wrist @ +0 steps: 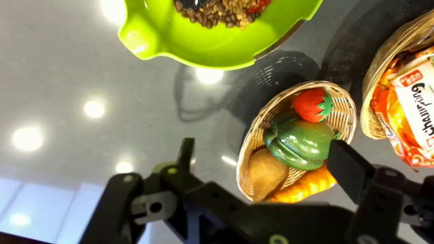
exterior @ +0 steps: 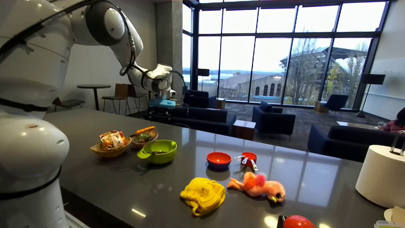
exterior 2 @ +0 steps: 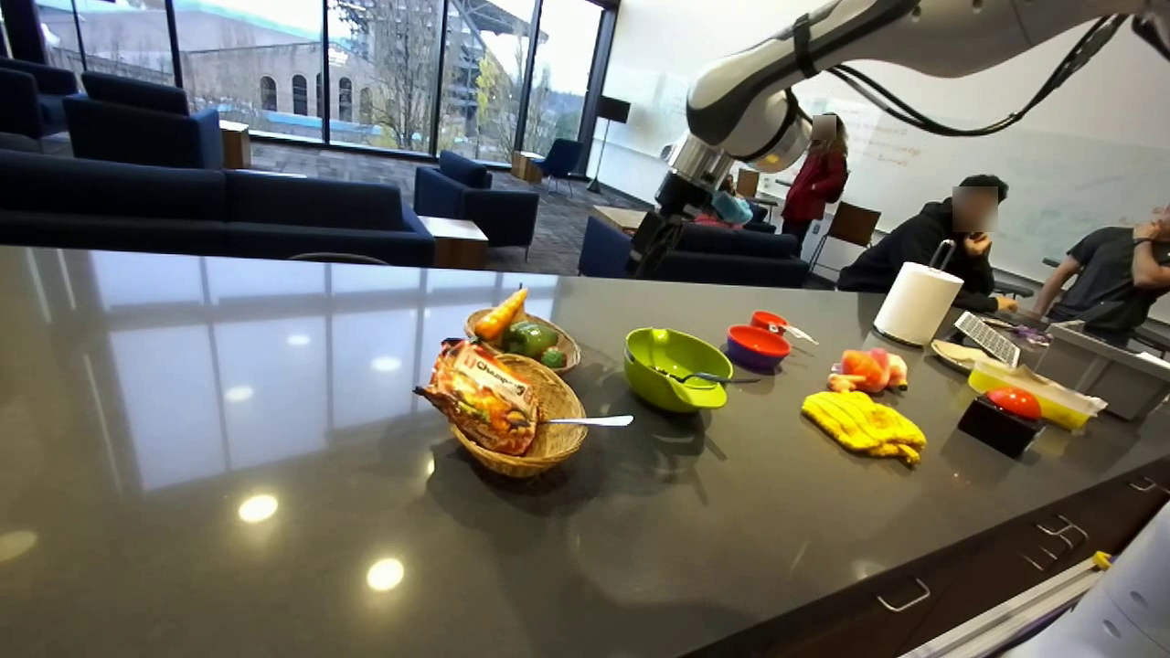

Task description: Move the small red object to one of the small baskets

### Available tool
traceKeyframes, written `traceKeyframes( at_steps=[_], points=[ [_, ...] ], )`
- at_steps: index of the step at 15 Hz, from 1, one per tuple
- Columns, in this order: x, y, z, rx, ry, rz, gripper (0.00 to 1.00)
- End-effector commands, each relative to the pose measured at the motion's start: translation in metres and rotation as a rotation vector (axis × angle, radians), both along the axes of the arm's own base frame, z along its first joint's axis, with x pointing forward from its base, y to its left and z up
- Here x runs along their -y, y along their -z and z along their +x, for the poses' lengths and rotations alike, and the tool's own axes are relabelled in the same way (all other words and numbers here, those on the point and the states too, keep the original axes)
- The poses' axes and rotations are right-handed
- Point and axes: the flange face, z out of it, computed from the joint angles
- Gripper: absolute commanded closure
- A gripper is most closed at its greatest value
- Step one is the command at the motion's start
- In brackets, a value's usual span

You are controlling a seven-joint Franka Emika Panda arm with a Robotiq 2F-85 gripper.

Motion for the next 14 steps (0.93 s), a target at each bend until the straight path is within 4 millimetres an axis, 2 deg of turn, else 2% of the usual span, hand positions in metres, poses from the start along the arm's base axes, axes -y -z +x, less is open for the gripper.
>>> traceKeyframes(
  at_steps=[1,9,12,13,14],
  points=[
    [0.025,-0.030,-0.057,0.025,0.163,-0.048,0.00],
    [0.076,-0.064,-0.155,0.035,0.364,-0.070,0.00],
    [0.107,-0.076,-0.187,0.060,0.450,-0.038,0.00],
    [0.091,-0.067,-0.157,0.023,0.394,-0.056,0.00],
    [0.100,-0.071,-0.167,0.031,0.413,-0.051,0.00]
  ],
)
